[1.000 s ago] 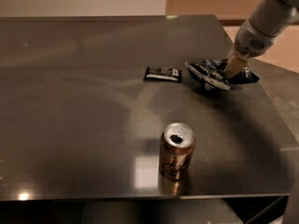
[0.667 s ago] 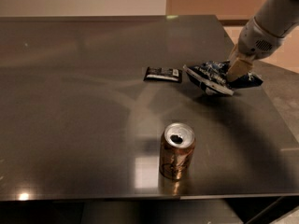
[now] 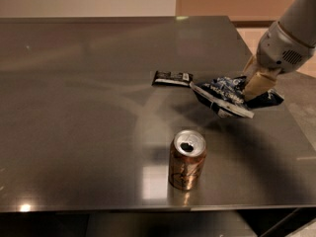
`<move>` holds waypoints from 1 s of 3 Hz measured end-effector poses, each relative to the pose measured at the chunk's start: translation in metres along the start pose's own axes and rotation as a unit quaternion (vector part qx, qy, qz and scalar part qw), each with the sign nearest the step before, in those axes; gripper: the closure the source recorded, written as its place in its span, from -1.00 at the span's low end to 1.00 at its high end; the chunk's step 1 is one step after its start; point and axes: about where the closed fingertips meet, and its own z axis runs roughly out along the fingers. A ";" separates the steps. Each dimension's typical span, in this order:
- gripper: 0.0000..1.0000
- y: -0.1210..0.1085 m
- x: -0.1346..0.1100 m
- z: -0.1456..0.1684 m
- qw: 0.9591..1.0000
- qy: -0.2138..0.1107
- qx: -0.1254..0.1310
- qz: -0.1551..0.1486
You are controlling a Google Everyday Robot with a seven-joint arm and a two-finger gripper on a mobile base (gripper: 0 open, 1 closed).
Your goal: Move blue chip bag near orange can
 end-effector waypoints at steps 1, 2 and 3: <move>1.00 0.032 -0.006 -0.001 1.000 -0.006 -0.019 -0.013; 0.65 0.056 -0.010 0.005 0.999 -0.008 -0.032 -0.024; 0.19 0.069 -0.009 0.013 0.999 -0.008 -0.041 -0.029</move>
Offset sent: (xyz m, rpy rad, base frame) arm -0.0870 0.0311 -0.0122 0.0237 0.0898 0.1093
